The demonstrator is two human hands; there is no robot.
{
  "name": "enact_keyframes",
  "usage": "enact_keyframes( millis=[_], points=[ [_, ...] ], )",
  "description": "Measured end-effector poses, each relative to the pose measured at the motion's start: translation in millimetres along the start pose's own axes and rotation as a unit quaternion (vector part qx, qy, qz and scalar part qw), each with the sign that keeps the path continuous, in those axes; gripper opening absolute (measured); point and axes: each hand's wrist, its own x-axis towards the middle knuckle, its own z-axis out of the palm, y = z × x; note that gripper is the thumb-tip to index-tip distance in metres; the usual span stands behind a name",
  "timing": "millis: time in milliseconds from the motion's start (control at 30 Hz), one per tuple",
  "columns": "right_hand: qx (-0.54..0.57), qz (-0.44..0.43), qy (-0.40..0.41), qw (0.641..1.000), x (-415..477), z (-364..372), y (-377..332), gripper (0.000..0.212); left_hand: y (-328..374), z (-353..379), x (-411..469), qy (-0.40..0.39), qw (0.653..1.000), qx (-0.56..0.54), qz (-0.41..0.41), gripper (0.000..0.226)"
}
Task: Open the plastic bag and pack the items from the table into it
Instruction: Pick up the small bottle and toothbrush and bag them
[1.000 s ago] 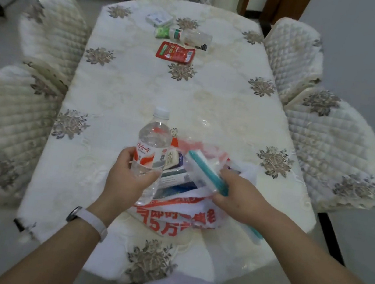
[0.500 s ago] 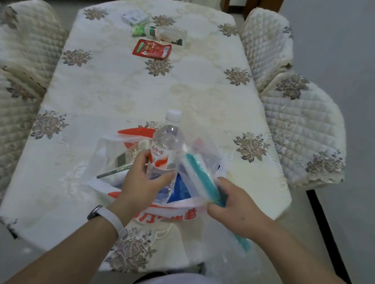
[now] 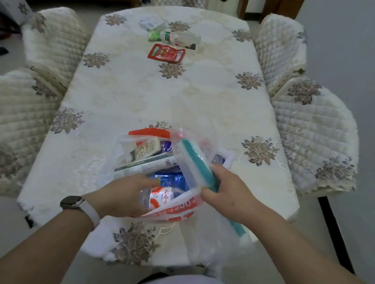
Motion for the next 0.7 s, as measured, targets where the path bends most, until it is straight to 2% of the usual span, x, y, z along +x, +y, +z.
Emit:
enact_keyframes(
  millis=[133, 267, 433, 567, 700],
  points=[
    [-0.025, -0.002, -0.014, 1.000, 10, 8, -7, 0.021, -11, -5, -7, -0.030, 0.999, -0.031, -0.008, 0.050],
    [-0.029, 0.001, -0.029, 0.999, 17, 16, -10, 0.020, -32, 3, -16, -0.025, 0.997, -0.060, -0.035, 0.057],
    [-0.056, 0.002, -0.043, 0.998, 26, 28, -15, 0.019, -58, 8, -19, -0.004, 0.998, -0.034, -0.054, 0.063],
    [-0.088, 0.009, -0.083, 0.993, 26, 39, -19, 0.020, -79, 15, -21, 0.017, 0.994, -0.054, -0.096, 0.051],
    [-0.109, 0.008, -0.098, 0.989, 25, 49, -21, 0.017, -88, 25, -30, 0.050, 0.994, -0.050, -0.084, 0.048]
  ],
)
